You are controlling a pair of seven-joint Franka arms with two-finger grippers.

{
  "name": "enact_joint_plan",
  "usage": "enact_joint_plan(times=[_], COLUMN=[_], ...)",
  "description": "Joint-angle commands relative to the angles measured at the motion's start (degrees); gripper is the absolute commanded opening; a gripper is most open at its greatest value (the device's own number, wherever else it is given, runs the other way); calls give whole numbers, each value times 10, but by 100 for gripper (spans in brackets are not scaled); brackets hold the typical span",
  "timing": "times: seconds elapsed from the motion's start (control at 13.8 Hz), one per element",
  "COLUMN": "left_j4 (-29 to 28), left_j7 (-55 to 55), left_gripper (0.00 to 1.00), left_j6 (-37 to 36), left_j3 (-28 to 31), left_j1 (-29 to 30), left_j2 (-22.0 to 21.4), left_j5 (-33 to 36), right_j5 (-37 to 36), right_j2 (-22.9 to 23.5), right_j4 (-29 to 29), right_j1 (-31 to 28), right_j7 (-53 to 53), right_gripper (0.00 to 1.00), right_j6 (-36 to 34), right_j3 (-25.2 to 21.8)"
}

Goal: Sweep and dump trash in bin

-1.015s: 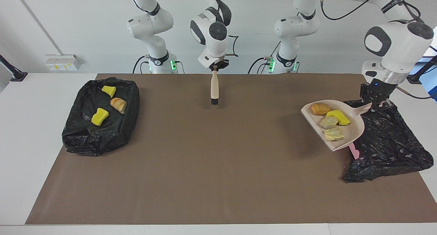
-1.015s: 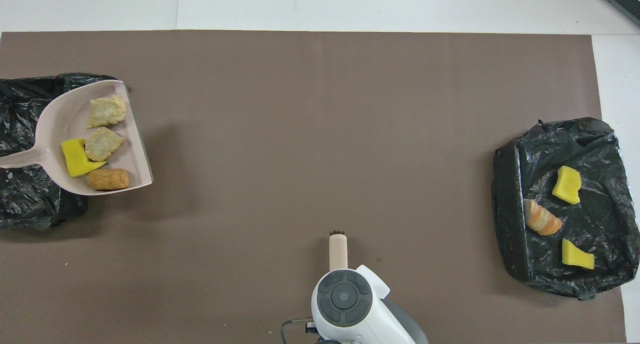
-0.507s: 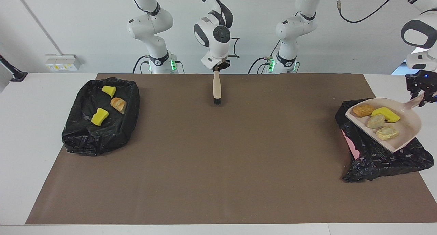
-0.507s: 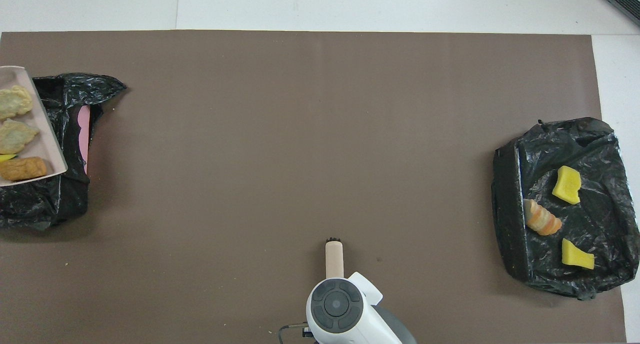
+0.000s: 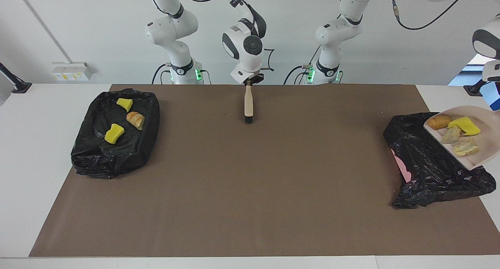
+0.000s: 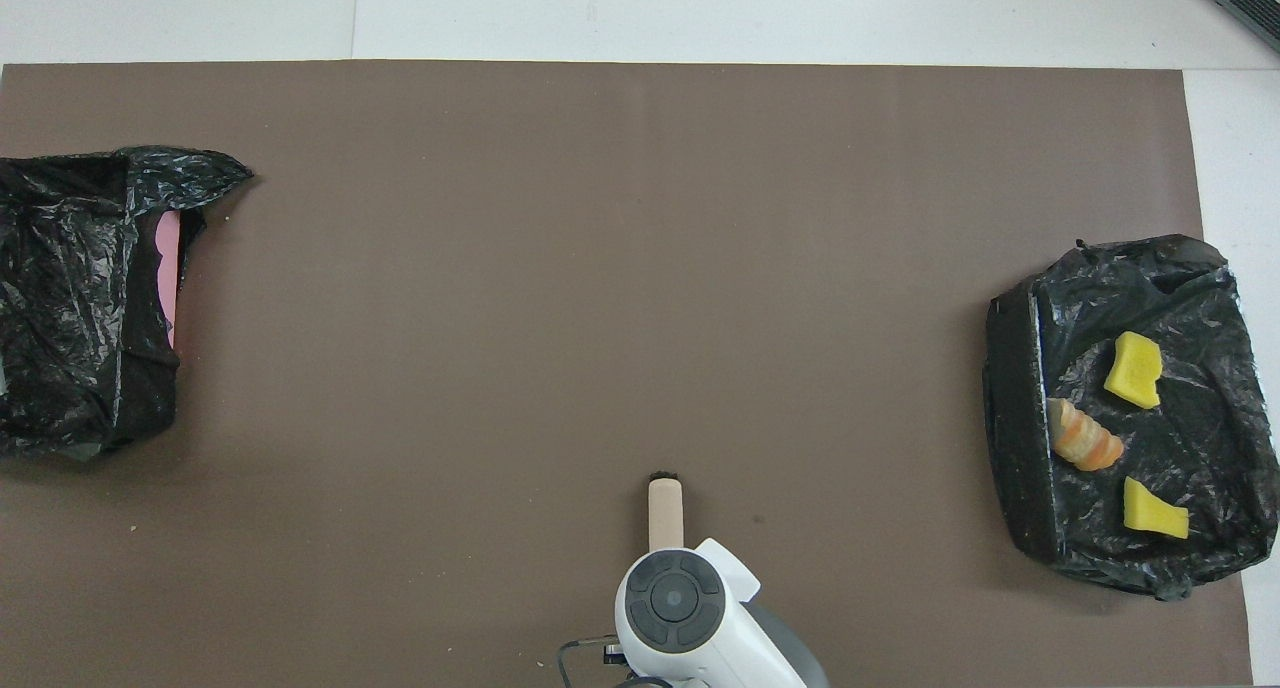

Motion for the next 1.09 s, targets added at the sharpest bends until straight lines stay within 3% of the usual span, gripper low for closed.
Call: enact_joint_plan(times=[0.0,0.07,0.14,0.65,1.01], left_j4=[9,10,13,49,68], left_j7=[2,1,-3,-11,-17], left_gripper=[0,0,0,0,0], left_j6=[-7,-10,-11,-37,-91], left_j3=[2,2,1,0,-6], left_j1=[-4,-9,-15,-32,-81], left_j2=[4,4,4,6,-3], left_j5=[49,70,101,164,63], right_j5=[9,3,-3,-57,-103], right_j2=[-6,-4,0,-51,-67], right_j4=[-12,-9,0,83,185], right_j1=[0,0,-1,-115,-192], right_j7=[-22,-22,-22,-15,-21], right_gripper=[39,83,100,100,100], right_j6=[14,14,16,-18,-108], right_j3=[-1,-1,-3,-8,-10])
